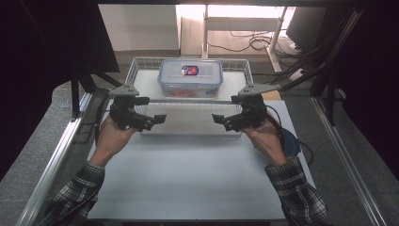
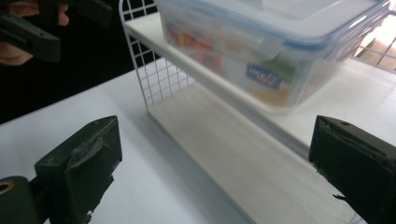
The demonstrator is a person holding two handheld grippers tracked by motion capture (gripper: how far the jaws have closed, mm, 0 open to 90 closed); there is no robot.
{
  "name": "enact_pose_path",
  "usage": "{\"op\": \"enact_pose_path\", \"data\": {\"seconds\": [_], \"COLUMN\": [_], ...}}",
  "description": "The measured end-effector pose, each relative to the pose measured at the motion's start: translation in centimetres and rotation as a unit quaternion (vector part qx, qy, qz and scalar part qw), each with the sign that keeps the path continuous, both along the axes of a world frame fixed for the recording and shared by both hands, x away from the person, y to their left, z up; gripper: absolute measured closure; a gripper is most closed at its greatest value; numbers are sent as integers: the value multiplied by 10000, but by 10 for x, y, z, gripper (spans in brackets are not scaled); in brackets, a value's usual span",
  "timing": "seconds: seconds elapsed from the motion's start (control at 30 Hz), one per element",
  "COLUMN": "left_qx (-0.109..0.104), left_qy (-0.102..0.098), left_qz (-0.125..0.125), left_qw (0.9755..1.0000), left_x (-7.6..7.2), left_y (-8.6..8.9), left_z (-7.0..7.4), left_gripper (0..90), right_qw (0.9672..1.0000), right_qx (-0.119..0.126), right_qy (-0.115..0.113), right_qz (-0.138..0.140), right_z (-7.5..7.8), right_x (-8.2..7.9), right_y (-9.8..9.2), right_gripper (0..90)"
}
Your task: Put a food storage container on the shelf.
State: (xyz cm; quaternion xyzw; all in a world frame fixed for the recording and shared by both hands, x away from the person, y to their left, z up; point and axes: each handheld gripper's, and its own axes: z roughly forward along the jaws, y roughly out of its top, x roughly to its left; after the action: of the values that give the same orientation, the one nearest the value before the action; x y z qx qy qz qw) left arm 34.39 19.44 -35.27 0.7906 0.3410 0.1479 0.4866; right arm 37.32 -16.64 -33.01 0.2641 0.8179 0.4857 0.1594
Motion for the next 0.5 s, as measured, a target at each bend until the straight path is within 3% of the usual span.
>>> {"op": "enact_pose_path", "data": {"seconds": [0.2, 0.5], "left_qx": [61, -7], "left_qy": [-113, -96], "left_qz": [51, -27], "left_qw": [9999, 10000], "left_x": [-17, -39], "left_y": [-1, -9], "left_z": [-18, -42], "left_gripper": [24, 23], "right_qw": [10000, 9997], "right_qx": [-60, -236], "right_qy": [25, 6], "right_qz": [60, 8], "right_z": [-14, -36], "right_x": [-17, -42], "right_y": [-6, -15], "right_gripper": [17, 19]}}
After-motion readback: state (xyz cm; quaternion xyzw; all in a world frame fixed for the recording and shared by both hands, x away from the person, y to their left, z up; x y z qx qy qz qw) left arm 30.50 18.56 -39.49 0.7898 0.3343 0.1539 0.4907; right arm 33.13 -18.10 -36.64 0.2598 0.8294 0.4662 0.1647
